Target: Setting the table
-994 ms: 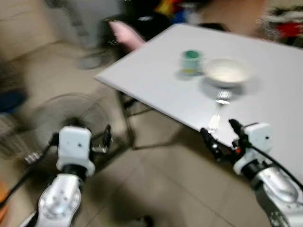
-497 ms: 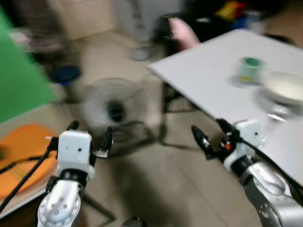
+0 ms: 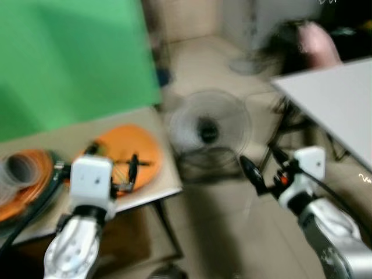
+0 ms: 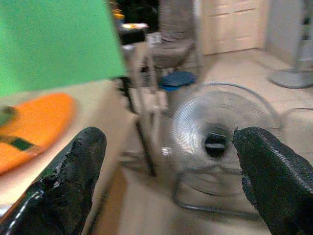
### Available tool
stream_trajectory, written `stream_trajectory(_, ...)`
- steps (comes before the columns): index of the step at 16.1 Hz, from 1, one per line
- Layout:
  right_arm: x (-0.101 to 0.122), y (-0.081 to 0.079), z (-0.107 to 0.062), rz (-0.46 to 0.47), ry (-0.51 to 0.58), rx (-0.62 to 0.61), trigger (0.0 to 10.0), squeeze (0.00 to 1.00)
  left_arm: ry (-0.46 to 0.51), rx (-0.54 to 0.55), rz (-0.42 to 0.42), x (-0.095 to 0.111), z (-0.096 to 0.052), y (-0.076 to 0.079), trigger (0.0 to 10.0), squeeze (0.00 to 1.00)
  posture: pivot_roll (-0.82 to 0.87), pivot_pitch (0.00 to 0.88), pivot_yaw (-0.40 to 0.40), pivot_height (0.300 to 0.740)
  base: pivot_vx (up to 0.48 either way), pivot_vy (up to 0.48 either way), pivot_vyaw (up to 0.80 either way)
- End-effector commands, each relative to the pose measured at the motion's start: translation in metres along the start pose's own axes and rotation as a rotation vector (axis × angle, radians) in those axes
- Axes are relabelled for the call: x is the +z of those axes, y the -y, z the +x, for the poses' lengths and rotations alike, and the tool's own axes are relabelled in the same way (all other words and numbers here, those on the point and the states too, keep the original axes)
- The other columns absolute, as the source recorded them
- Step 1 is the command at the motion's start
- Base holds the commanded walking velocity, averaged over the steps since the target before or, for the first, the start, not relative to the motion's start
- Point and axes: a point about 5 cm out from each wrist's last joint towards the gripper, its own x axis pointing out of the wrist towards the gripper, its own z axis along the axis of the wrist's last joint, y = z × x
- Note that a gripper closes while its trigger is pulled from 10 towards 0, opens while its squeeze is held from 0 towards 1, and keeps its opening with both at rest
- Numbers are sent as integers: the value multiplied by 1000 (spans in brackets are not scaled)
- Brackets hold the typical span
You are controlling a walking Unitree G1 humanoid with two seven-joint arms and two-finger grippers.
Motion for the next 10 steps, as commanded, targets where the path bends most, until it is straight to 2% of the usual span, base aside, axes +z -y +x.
stream_trajectory(1, 6, -3, 2, 11, 30, 18, 10000, 1000, 15, 8, 19, 4, 1, -3, 10000, 0, 2, 49, 69, 740, 0, 390, 800)
stream_trajectory(4, 9, -1, 5, 12, 42, 19, 10000, 1000, 27, 21, 16, 8, 4, -5, 10000, 0, 6, 48, 64, 740, 0, 376, 800)
stream_trajectory(5, 10, -1, 6, 11, 45, 23, 10000, 1000, 31, 37, 31, 9, 5, -7, 10000, 0, 7, 48, 64, 740, 0, 0, 800)
stream_trajectory(6, 12, -2, 9, 4, 55, 42, 10000, 1000, 40, 72, 46, 12, 7, -11, 10000, 0, 7, 48, 63, 740, 0, -480, 800)
stream_trajectory(9, 23, -1, 18, -2, 80, 59, 10000, 1000, 42, 81, 28, 14, 9, -12, 10000, 0, 11, 46, 57, 740, 0, -480, 800)
stream_trajectory(10, 26, -1, 23, -2, 83, 63, 10000, 1000, 37, 78, 16, 14, 9, -12, 10000, 0, 15, 45, 50, 740, 0, 0, 800)
